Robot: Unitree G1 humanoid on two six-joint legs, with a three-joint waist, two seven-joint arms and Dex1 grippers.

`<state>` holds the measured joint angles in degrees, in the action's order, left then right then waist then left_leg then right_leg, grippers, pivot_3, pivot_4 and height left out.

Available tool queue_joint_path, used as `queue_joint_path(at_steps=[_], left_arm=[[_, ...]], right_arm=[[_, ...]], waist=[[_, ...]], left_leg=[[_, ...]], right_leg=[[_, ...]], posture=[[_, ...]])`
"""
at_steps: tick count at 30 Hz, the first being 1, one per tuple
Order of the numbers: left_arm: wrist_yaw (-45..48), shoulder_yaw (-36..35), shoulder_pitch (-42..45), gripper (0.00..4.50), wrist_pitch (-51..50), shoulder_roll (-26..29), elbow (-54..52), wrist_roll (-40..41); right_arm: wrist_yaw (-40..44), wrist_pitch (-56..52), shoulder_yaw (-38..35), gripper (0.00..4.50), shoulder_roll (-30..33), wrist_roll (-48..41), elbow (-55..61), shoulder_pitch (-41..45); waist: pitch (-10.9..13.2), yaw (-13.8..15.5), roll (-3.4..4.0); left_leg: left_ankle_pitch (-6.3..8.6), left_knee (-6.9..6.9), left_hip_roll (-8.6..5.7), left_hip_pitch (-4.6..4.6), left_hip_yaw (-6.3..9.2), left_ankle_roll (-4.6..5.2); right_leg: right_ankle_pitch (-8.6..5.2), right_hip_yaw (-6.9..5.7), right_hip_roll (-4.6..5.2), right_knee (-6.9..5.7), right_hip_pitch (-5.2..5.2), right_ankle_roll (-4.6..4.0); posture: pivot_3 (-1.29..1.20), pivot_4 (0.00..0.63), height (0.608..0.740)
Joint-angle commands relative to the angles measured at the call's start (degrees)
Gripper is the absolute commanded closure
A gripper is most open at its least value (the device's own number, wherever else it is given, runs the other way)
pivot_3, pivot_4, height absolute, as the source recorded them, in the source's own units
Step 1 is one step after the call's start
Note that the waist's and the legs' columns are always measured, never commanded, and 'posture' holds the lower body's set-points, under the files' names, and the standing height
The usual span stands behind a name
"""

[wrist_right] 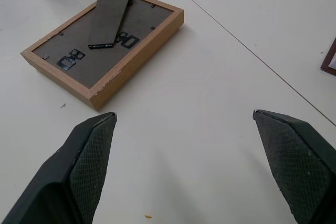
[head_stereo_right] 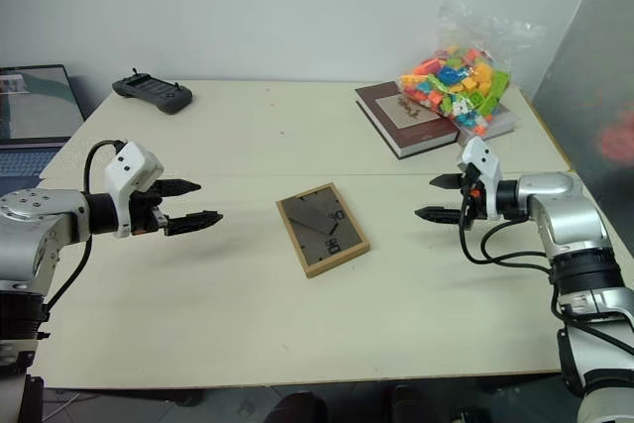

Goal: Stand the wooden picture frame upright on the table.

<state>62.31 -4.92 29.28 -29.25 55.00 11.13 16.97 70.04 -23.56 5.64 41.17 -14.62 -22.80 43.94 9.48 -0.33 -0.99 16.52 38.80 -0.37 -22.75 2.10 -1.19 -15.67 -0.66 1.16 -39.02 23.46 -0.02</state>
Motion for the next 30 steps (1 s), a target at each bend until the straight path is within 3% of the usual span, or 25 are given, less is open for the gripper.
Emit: queue_joint_path(at_steps=[1,8,10,11,16,20,29,30], left_arm=[[-0.7,-0.9,1.3,0.00,0.9,0.7,0.0,-0.7],[-0.9,1.4,2.1,0.00,4.0,-1.7,2.2,-2.6],[-0.7,1.9,2.0,0.36,5.0,-2.6,2.6,-2.9],[-0.4,2.3,1.9,0.41,5.4,-3.1,2.7,-2.9],[-0.4,5.0,2.4,1.55,8.3,-6.3,4.7,-4.9],[-1.0,7.7,5.1,2.50,11.7,-9.4,9.9,-7.6],[-1.2,12.3,12.6,4.47,18.7,-16.7,22.4,-12.6],[-1.2,12.9,13.4,4.49,19.7,-17.4,23.9,-13.3]], right_arm=[[0.5,2.0,-0.5,0.07,-0.2,0.6,-0.1,2.4],[-4.3,6.0,1.3,0.07,-4.9,5.0,-6.0,4.7],[-5.4,7.0,1.9,0.00,-6.3,6.3,-7.2,5.0],[-6.4,7.2,2.2,0.21,-7.3,7.0,-8.2,5.3],[-8.6,10.9,4.0,1.25,-10.8,10.1,-12.9,5.9],[-9.8,12.9,5.3,2.35,-13.5,11.7,-14.7,6.2],[-9.0,12.2,9.3,4.47,-18.0,13.7,-8.4,1.8],[-8.8,11.9,9.9,4.50,-18.2,14.0,-7.0,0.9]], waist=[[0.0,0.0,0.00],[0.0,-0.1,0.00],[0.0,-0.1,0.00],[0.0,-0.1,0.00],[0.0,-0.1,0.00],[0.0,-0.1,0.00],[0.0,-0.1,0.00],[0.0,-0.1,-0.01]], left_leg=[[0.00,0.00,0.00,0.00,0.00,0.00],[0.00,0.00,0.00,0.00,-0.03,0.00],[-0.01,0.00,0.00,-0.02,-0.03,-0.01],[-0.01,0.01,0.00,-0.01,-0.03,-0.01],[-0.02,0.04,0.00,-0.06,-0.06,-0.03],[-0.02,0.04,0.00,-0.07,-0.06,-0.02],[-0.03,0.10,0.00,-0.08,-0.06,-0.05],[-0.03,0.10,-0.01,-0.09,-0.06,-0.05]], right_leg=[[0.00,0.00,0.00,0.00,0.00,0.00],[0.00,0.02,0.00,-0.03,0.03,0.00],[0.00,0.02,0.00,-0.03,0.04,0.00],[0.00,0.02,0.00,-0.04,0.04,0.00],[0.00,0.03,0.01,-0.05,0.08,-0.01],[0.01,0.02,0.01,-0.07,0.10,-0.01],[0.01,0.01,0.01,-0.08,0.10,-0.01],[0.01,0.01,0.01,-0.07,0.10,-0.01]], posture=[[0.00,0.150,0.740],[0.00,0.150,0.740],[0.00,0.150,0.740],[0.00,0.150,0.740],[0.00,0.150,0.740],[0.00,0.150,0.740],[0.00,0.150,0.740],[0.00,0.150,0.740]])
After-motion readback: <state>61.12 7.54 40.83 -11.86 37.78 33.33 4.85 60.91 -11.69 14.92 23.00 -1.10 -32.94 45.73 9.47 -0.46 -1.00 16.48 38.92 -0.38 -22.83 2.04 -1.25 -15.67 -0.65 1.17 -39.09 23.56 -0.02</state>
